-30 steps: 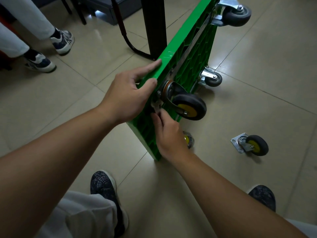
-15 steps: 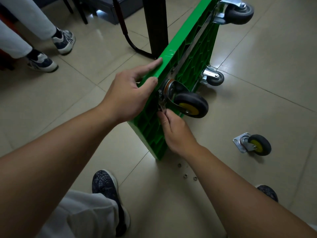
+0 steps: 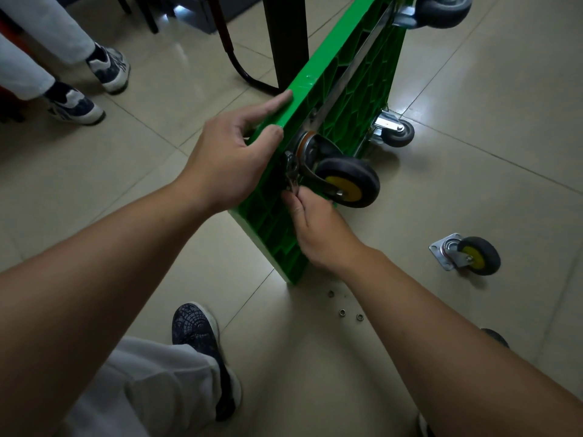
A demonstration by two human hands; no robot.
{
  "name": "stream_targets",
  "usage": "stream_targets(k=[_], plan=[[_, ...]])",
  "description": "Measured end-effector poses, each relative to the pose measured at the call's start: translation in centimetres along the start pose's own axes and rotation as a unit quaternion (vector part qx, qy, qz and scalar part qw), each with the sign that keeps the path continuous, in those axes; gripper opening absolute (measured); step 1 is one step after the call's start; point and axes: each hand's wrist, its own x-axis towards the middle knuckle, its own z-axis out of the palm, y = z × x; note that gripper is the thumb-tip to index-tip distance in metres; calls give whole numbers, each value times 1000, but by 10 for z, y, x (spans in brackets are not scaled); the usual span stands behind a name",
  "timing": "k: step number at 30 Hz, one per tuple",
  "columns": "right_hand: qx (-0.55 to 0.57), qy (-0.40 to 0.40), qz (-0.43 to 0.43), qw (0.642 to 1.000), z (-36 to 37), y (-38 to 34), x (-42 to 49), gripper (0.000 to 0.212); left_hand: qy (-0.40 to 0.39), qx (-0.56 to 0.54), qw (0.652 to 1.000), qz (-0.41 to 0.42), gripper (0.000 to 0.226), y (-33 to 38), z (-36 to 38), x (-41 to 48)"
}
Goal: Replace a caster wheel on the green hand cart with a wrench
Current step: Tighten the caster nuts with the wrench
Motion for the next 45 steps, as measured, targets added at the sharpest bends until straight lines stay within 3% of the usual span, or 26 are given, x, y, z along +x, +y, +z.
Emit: stream_targets(k=[2,5,9,11,13,15,17,19,22,35,45], plan=[[61,-35,35,997,1,-16,-6,40,0,-4,1000,-3,49,0,-1,1],[218,-78,131,964,1,-48,-14,45,4,-3,1000,-1,51,1,-1,1],[434,-111,231,864,-13,-82,-18,51,-4,-15,1000,1,50,0,1,0],[481,-111,238,836,-16,-89,-22,51,-10,-17,1000,2,50,0,1,0],[472,-75,230,848,-7,-90,-31,49,-10,-10,1000,4,49,1,0,0],[377,1,163,912,13,-78,-42,49,-8,-8,1000,3,50,3,0,0],[207,101,57,972,26,-56,-48,45,-12,-14,1000,-4,50,5,0,-1],[99,158,5,982,22,-33,-47,41,-15,-17,1000,-8,50,5,1,-1],[30,149,9,988,8,-11,-36,37,-10,-16,1000,-5,49,4,0,0],[61,83,7,995,19,3,-7,56,-3,-19,1000,3,49,2,2,1],[254,2,122,960,16,-35,-13,54,4,-7,1000,0,50,2,2,0]])
